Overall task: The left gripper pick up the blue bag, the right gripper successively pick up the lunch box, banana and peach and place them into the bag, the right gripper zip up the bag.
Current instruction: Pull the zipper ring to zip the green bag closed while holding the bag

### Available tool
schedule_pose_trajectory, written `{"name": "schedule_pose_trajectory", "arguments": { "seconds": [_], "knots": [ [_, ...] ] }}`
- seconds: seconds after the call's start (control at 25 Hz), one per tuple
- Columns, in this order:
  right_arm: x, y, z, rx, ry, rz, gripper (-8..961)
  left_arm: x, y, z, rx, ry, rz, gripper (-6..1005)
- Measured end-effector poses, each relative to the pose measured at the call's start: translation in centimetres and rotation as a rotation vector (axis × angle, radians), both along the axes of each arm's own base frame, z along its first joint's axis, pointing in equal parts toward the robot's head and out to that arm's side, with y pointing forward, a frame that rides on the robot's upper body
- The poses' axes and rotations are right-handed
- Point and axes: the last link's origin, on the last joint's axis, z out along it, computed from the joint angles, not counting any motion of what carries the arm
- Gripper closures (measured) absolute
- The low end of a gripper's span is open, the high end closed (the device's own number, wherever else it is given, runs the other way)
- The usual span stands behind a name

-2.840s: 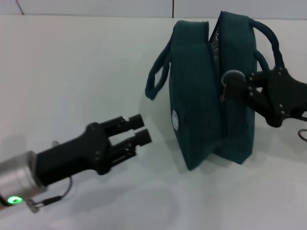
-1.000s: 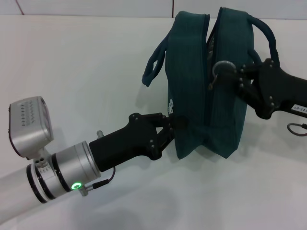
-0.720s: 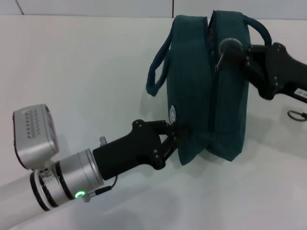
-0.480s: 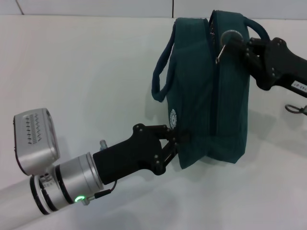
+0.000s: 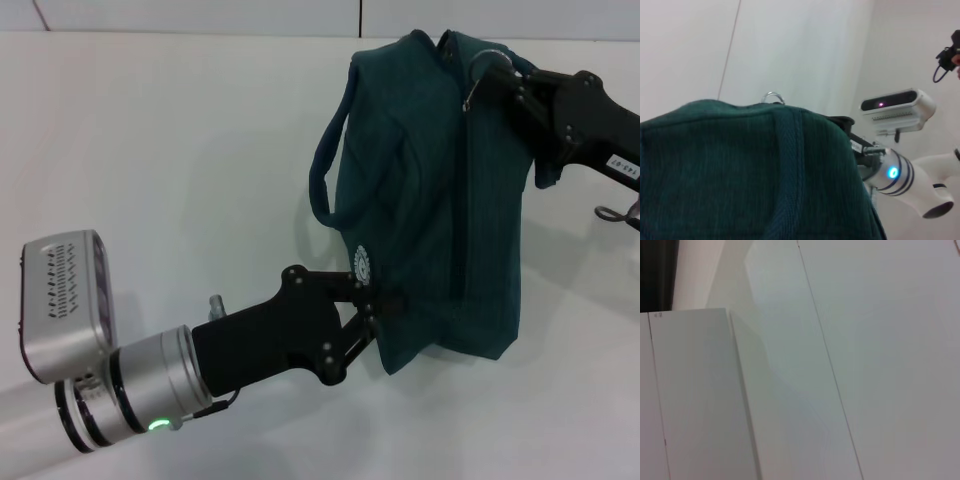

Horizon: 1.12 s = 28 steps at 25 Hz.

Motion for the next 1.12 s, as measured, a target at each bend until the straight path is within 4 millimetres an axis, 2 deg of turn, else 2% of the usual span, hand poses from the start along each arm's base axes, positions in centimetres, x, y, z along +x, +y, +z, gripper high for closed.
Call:
{"name": "schedule_pose_trajectory", "arguments": {
  "seconds": [0.28,0.6,0.88,1.12],
  "knots": [
    [0.4,0.3,0.2,0.021,0.000,-0.036,941,0.0,-0.6,0.6,-0.027,0.016,-0.102,929],
    [0.8,0.1,0.0,0.017,-0.007,-0.047,939,-0.1,-0.9,0.8,-0.043,0.019,-0.133,931],
    [1.5,-2.7,0.3,0.021,0.055,0.017,940,-0.3,-0.2,1.8,-0.009,0.027,-0.164,933],
    [1.8,-5.4,0.3,0.022,0.110,0.085,941,-0.4,1.5,3.3,0.045,0.040,-0.163,935]
  ]
}}
